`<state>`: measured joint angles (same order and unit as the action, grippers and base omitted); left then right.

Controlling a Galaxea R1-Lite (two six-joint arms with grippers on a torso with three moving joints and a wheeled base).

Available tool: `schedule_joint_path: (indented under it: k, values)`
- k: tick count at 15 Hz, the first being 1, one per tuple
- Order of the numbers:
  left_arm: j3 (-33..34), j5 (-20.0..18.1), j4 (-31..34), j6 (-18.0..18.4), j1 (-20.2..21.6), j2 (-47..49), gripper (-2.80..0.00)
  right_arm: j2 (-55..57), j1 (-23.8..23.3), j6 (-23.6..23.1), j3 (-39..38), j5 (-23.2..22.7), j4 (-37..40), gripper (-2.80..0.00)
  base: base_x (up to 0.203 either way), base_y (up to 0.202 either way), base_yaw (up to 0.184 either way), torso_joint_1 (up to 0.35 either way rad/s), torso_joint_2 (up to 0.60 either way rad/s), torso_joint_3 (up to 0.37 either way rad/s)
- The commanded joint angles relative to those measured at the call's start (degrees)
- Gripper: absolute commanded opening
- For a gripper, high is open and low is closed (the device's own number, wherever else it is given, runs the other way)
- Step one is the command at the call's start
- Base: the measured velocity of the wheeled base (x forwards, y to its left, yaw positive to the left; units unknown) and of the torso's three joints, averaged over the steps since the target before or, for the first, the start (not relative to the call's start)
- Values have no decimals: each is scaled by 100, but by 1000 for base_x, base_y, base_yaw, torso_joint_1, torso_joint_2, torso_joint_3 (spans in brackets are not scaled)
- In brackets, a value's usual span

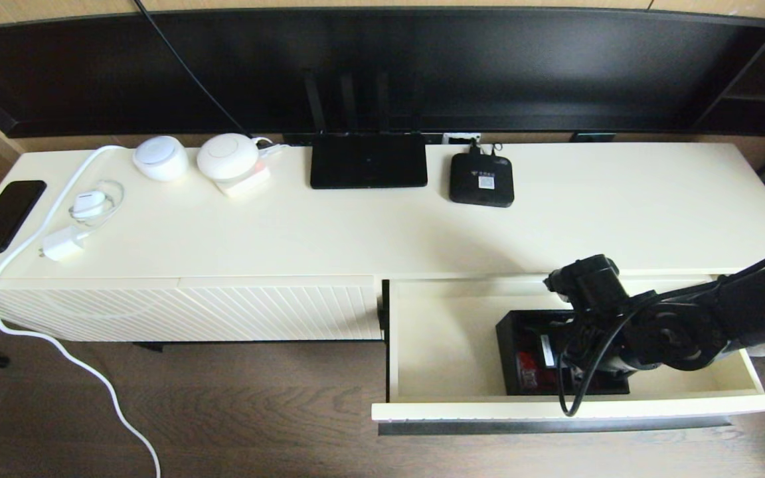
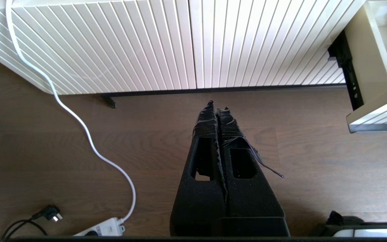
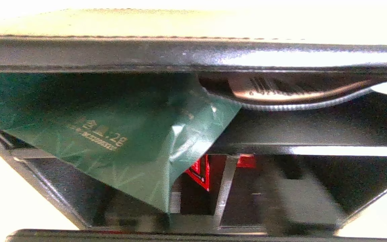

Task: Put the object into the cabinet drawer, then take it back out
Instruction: Put the storage box in the drawer, then close the drawer

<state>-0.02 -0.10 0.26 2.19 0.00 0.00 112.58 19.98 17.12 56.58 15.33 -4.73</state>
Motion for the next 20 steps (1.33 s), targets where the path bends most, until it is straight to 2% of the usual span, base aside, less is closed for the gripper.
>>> schedule_joint_path:
  k: [1, 3, 7, 11, 17, 18, 20]
  values:
    - [2, 1, 0, 0, 0, 9, -280, 18, -3, 2, 29, 9, -4, 0, 0, 0, 0, 0, 0, 0]
    - [2, 1, 0, 0, 0, 9, -280, -142, -3, 11, -23, 18, 3, 0, 0, 0, 0, 0, 0, 0]
    - [2, 1, 0, 0, 0, 9, -280, -1221, -10, -165, 17, 32, 339, 0, 0, 0, 0, 0, 0, 0]
    - [-5, 1, 0, 0, 0, 9, -280, -2130, -160, -545, 235, 30, 1305, 0, 0, 0, 0, 0, 0, 0]
    - [-3, 1, 0, 0, 0, 9, -280, -2979, -132, -536, 305, -4, 2626, 0, 0, 0, 0, 0, 0, 0]
    - [2, 1, 0, 0, 0, 9, -280, -3136, -107, -511, 276, -23, 2915, -280, 0, 0, 0, 0, 0, 0]
    - [-2, 1, -4, 0, 0, 9, -280, -3368, -40, -556, 210, -46, 3452, -280, 0, 0, 0, 0, 0, 0]
